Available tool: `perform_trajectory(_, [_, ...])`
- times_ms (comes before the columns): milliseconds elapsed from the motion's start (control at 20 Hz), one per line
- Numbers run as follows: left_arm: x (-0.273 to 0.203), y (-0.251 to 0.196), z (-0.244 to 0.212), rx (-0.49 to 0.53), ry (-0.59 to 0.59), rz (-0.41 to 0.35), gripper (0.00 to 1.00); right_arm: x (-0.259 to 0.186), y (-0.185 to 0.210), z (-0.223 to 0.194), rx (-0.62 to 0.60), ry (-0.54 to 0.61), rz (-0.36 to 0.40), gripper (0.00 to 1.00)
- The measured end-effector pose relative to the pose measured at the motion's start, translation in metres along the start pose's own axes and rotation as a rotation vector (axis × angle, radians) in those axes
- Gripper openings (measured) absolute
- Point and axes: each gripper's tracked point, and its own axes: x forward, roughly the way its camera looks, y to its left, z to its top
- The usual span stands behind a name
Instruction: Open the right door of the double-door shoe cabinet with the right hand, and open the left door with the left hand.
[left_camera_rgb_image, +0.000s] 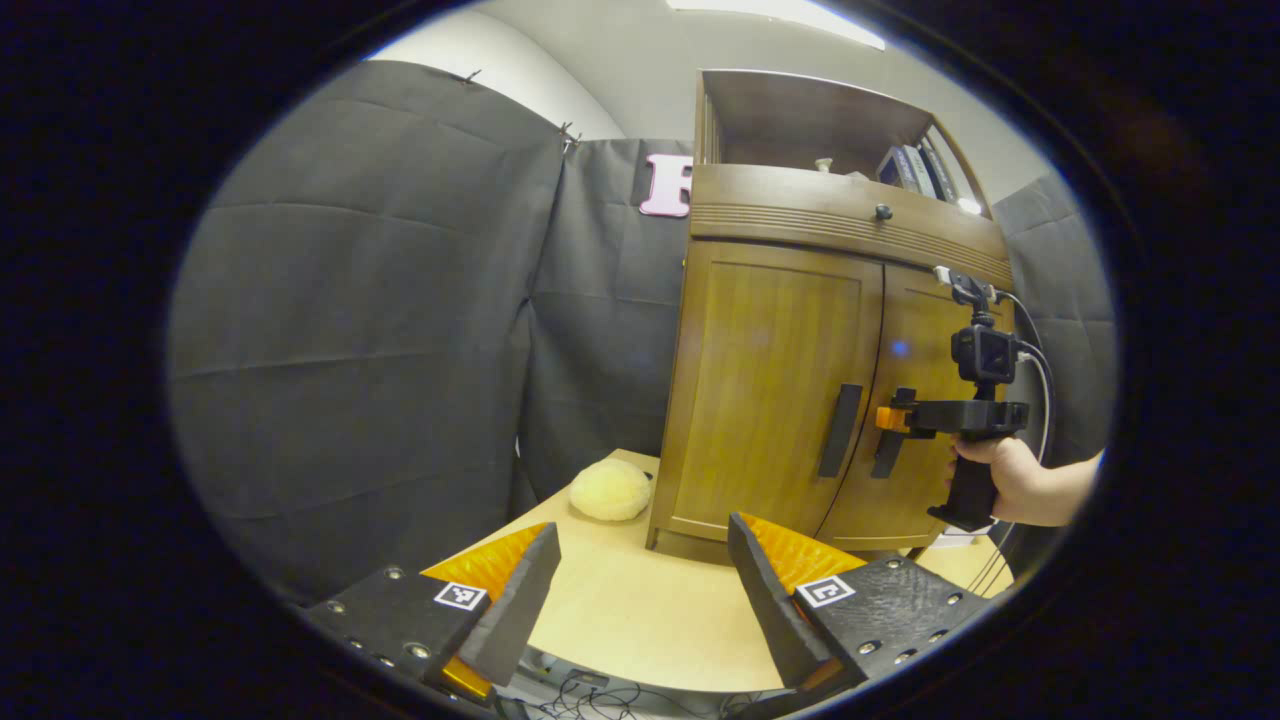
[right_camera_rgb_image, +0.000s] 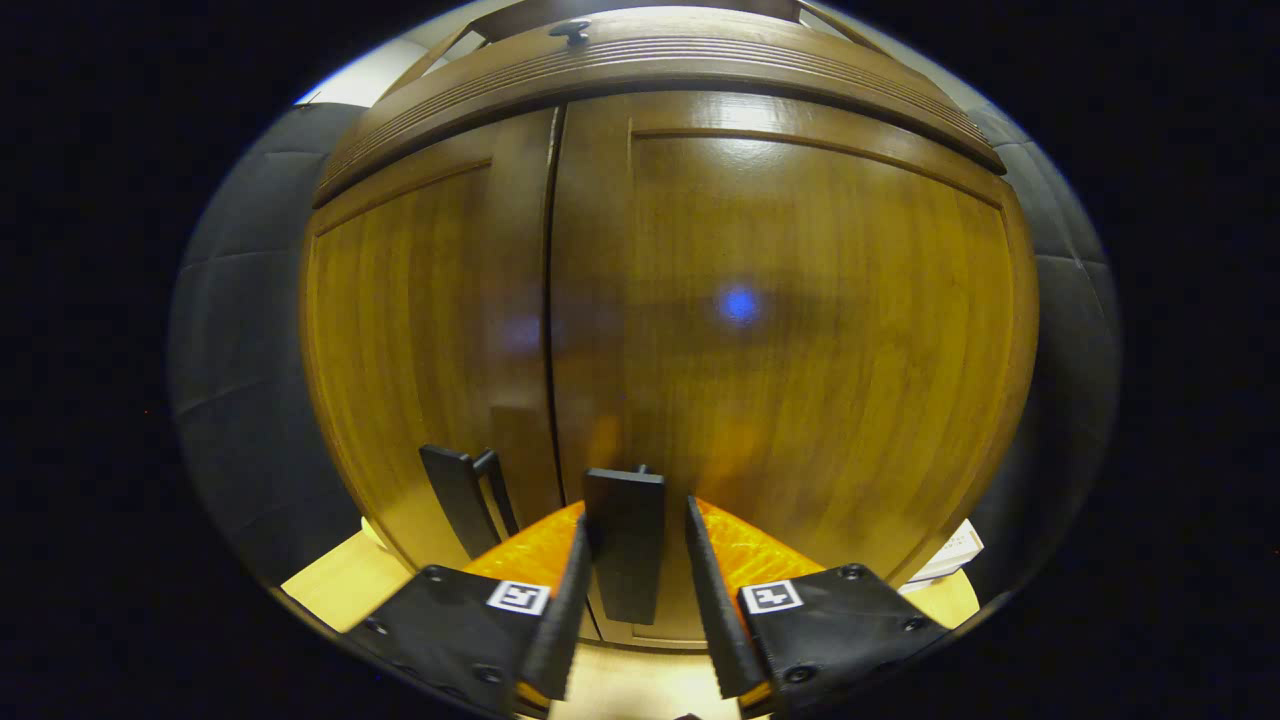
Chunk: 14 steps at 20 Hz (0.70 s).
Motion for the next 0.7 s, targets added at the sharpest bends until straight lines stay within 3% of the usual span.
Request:
perform_trajectory(50, [-0.003,-0.001,0.001,0.001,0.000,0.003,0.97,0.000,-0.002,-0.001,-0.010,-0.001,-0.009,0.38])
perform_trajectory(300, [-0.011,0.006,0.004,-0.007,-0.007,0.010,0.97,0.000,0.000,-0.004,0.035,0.016,0.020,0.32])
perform_trajectory(500, [-0.013,0.012,0.000,-0.009,0.000,0.008,0.97,0.003,0.001,-0.005,0.031,0.034,0.077,0.07])
perform_trajectory(600, [-0.013,0.014,-0.001,-0.017,0.002,-0.001,0.98,-0.002,0.002,-0.004,0.027,0.043,0.078,0.04])
perform_trajectory(700, [-0.018,0.015,-0.001,-0.017,-0.004,-0.010,0.97,-0.004,0.000,-0.002,0.015,0.042,0.063,0.07])
